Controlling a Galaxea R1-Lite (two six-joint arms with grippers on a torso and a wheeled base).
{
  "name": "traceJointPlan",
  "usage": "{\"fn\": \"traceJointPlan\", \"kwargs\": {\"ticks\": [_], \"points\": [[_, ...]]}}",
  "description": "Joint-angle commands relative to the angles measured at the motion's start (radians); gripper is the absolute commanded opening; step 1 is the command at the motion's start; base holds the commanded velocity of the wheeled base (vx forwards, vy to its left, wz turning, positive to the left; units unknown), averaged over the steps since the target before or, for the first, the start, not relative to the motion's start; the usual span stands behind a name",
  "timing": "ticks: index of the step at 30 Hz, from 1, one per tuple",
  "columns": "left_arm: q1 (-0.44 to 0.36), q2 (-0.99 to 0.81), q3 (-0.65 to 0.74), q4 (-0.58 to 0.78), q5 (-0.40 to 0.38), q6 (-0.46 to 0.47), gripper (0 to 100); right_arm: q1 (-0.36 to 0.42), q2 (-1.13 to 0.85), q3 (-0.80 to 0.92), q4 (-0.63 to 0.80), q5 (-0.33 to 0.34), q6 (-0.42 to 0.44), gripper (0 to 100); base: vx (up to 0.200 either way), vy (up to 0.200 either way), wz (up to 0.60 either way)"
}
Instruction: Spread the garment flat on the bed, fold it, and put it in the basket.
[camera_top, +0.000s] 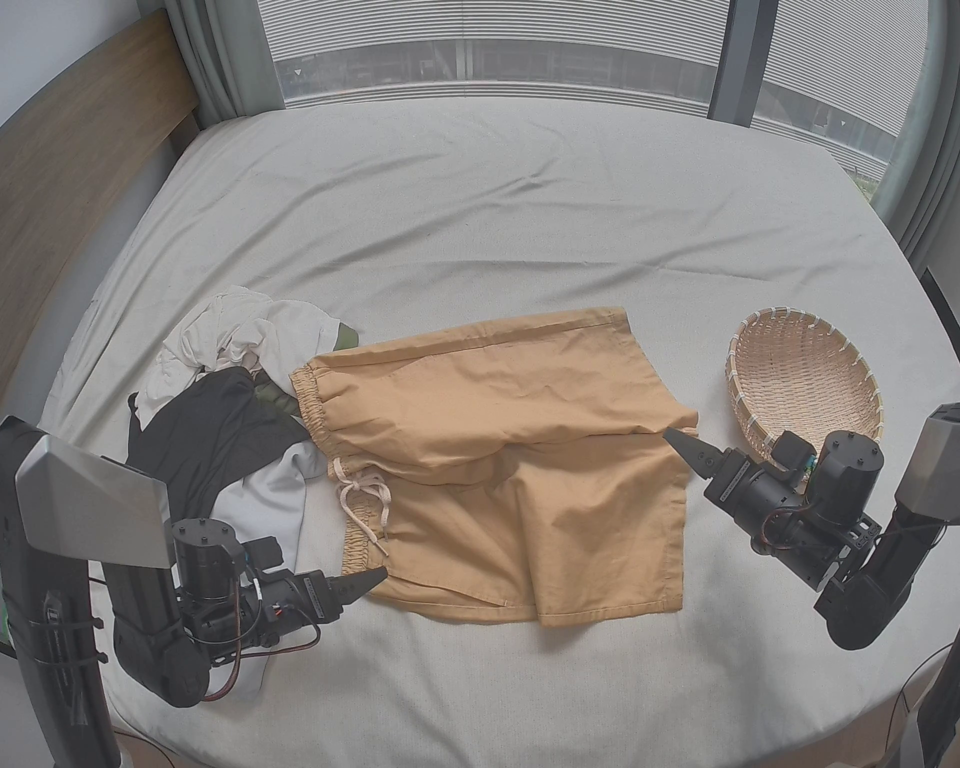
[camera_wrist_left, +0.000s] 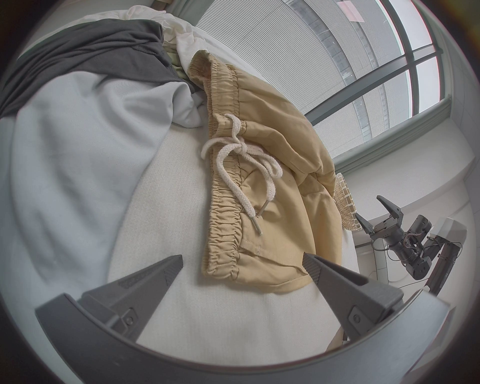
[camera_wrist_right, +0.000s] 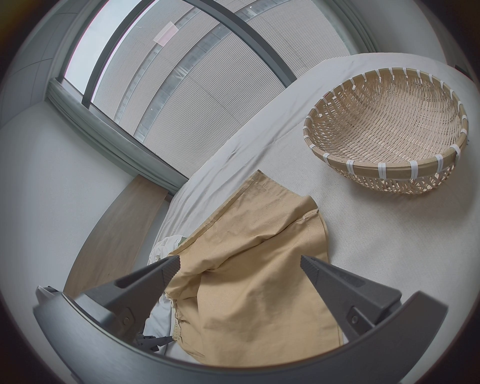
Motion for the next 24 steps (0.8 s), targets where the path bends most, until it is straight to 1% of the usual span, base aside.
{"fn": "traceJointPlan", "kwargs": {"ticks": [1,8,9,16,19,20,24], "points": [[-0.006,0.038,-0.044,0.001,0.001,0.0,100,0.001,-0.005,0.006,-0.001,0.0,0.002,100,0.0,0.0,0.0],[-0.014,0.063,-0.074,-0.001,0.004,-0.004,100,-0.001,-0.008,0.017,-0.001,-0.002,0.002,100,0.0,0.0,0.0],[-0.014,0.063,-0.074,-0.001,0.004,-0.004,0,-0.001,-0.008,0.017,-0.001,-0.002,0.002,100,0.0,0.0,0.0],[-0.006,0.057,-0.059,-0.001,0.01,-0.004,0,-0.009,0.004,0.058,-0.001,-0.002,0.0,100,0.0,0.0,0.0],[0.001,0.043,-0.034,-0.001,0.012,-0.004,0,-0.024,0.039,0.086,-0.001,0.0,-0.003,100,0.0,0.0,0.0],[0.015,0.032,-0.028,-0.001,0.012,-0.004,0,-0.027,0.058,0.093,-0.001,0.001,-0.006,100,0.0,0.0,0.0],[0.027,0.006,-0.014,-0.001,0.012,-0.004,0,-0.027,0.099,0.124,-0.001,0.004,-0.02,100,0.0,0.0,0.0]]}}
